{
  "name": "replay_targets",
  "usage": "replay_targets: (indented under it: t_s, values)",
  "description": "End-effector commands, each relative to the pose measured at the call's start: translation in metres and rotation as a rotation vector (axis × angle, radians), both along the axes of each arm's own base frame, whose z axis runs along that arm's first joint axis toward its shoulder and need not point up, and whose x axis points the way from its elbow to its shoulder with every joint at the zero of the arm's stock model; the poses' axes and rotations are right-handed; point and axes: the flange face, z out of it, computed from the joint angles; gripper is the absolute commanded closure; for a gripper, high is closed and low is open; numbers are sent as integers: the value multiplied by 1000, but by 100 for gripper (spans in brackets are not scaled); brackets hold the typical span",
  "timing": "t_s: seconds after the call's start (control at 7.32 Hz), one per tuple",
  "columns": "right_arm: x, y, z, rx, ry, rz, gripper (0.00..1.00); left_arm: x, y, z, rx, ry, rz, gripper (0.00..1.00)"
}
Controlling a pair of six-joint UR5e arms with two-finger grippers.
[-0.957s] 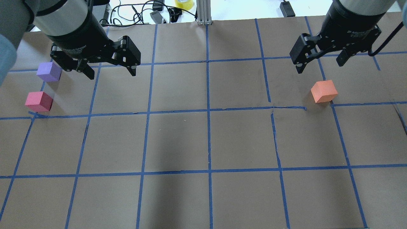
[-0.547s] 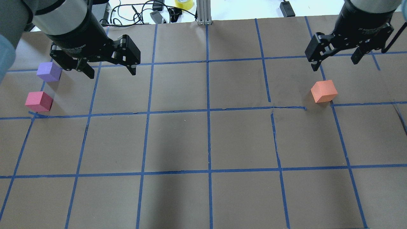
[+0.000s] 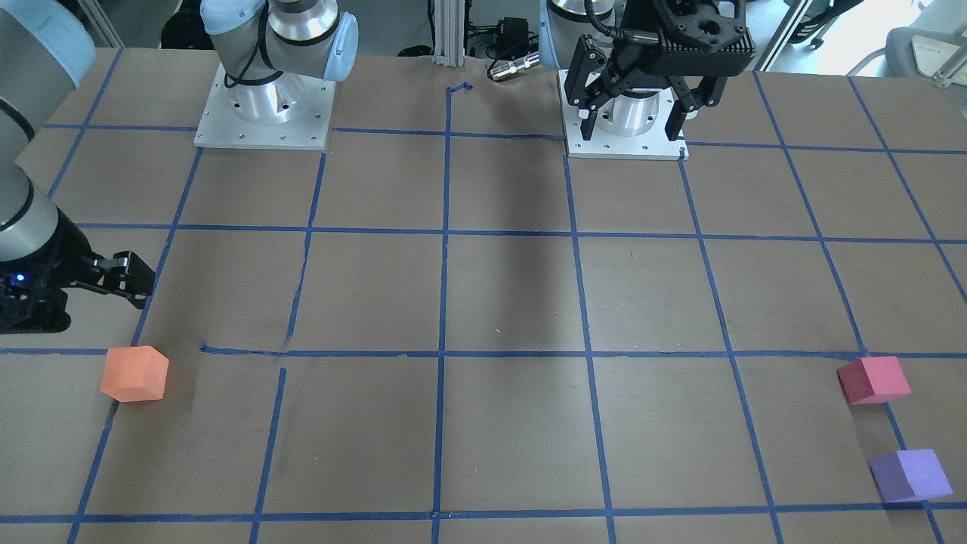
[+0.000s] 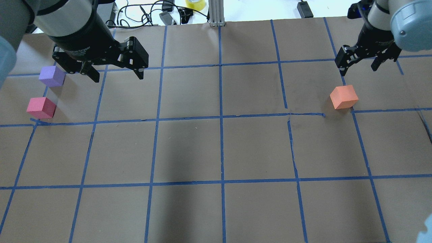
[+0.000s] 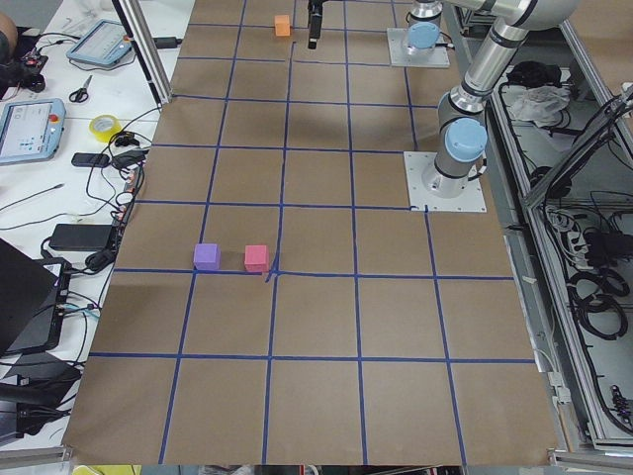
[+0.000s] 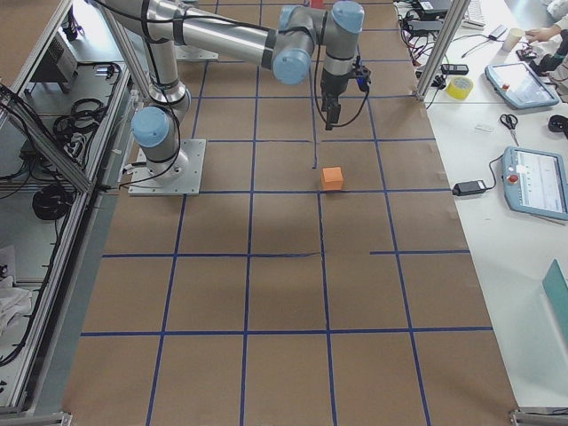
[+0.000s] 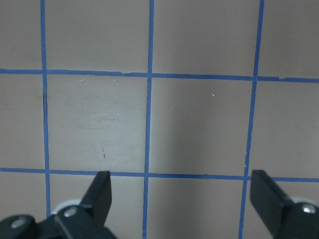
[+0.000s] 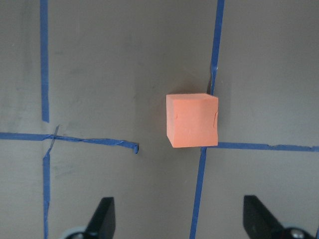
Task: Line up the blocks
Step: 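Lower the right gripper and grasp the orange cube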
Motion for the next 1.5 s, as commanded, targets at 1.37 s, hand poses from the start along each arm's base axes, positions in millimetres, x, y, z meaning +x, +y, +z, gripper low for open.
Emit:
replay_targets:
  t_s: [1.37]
  values:
    - [-61,-23,-162,36,-84,73,36,6,-3,6,-11,-5,-1,0]
